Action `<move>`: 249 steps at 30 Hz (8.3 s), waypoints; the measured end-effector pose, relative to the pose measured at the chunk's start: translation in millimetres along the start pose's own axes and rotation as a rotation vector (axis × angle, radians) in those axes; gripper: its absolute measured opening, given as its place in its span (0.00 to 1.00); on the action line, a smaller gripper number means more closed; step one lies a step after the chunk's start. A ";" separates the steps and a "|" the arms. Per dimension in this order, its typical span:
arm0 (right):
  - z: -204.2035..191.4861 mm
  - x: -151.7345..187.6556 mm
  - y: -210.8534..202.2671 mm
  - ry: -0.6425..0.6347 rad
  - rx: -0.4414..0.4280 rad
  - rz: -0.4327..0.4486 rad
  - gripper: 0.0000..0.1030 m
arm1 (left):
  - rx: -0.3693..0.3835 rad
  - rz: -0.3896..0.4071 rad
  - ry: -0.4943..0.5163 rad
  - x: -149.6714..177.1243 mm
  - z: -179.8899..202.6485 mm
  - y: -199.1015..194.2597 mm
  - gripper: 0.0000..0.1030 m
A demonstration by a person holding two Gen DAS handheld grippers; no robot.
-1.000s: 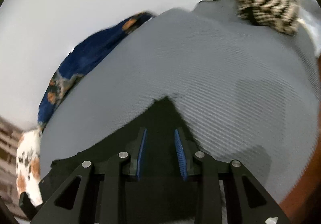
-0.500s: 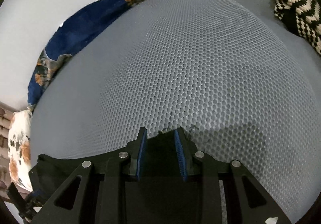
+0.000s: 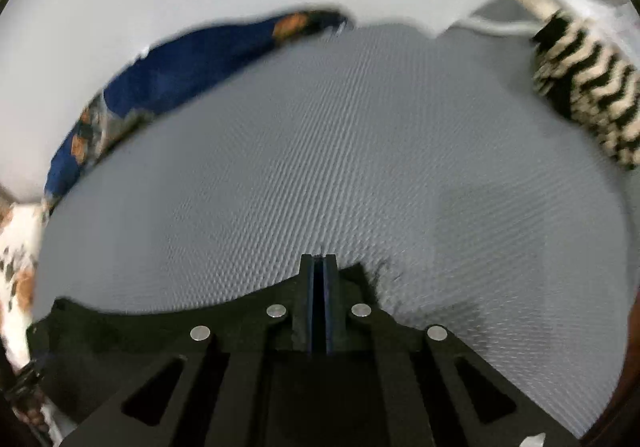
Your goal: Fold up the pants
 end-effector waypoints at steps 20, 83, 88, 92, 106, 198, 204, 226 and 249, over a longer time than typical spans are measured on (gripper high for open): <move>-12.4 1.7 19.7 0.033 0.169 -0.048 0.31 | -0.134 0.031 -0.003 -13.2 -46.3 21.6 0.45; -362.4 99.6 25.4 -0.466 -0.271 -0.125 0.25 | -0.190 0.189 0.090 -4.7 -78.0 -70.3 0.45; -290.8 106.2 13.8 -0.381 -0.106 -0.103 0.27 | -0.095 0.166 0.165 -23.7 -40.6 -39.0 0.45; -257.7 111.8 18.0 -0.320 -0.029 -0.105 0.27 | -0.031 0.138 0.196 -41.5 -18.6 -8.2 0.45; -243.2 108.0 46.5 -0.305 0.027 -0.052 0.29 | -0.092 0.042 0.153 -76.7 -20.7 65.6 0.42; 35.4 92.7 -12.0 0.236 -0.346 -0.146 0.08 | -0.260 0.087 -0.038 47.8 -53.4 -7.5 0.53; 4.3 93.1 -39.6 0.219 -0.374 -0.098 0.08 | -0.242 0.094 -0.031 49.5 -52.9 -7.5 0.57; -227.3 109.7 -31.3 -0.057 -0.516 -0.211 0.08 | -0.156 0.106 -0.040 52.2 -56.6 -14.2 0.64; -364.2 191.5 41.9 -0.279 -0.546 -0.459 0.36 | 0.111 0.144 -0.121 40.2 -54.5 -56.6 0.64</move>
Point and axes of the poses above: each gripper's, at about its wrist camera, not at the fingertips, and y roughly the way its jaws point, z to its right, x to its underside, the point moved 2 cm from there along y, roughly the way its jaws point, and after that the axes turned 1 degree about x, right-handed, at the moved point
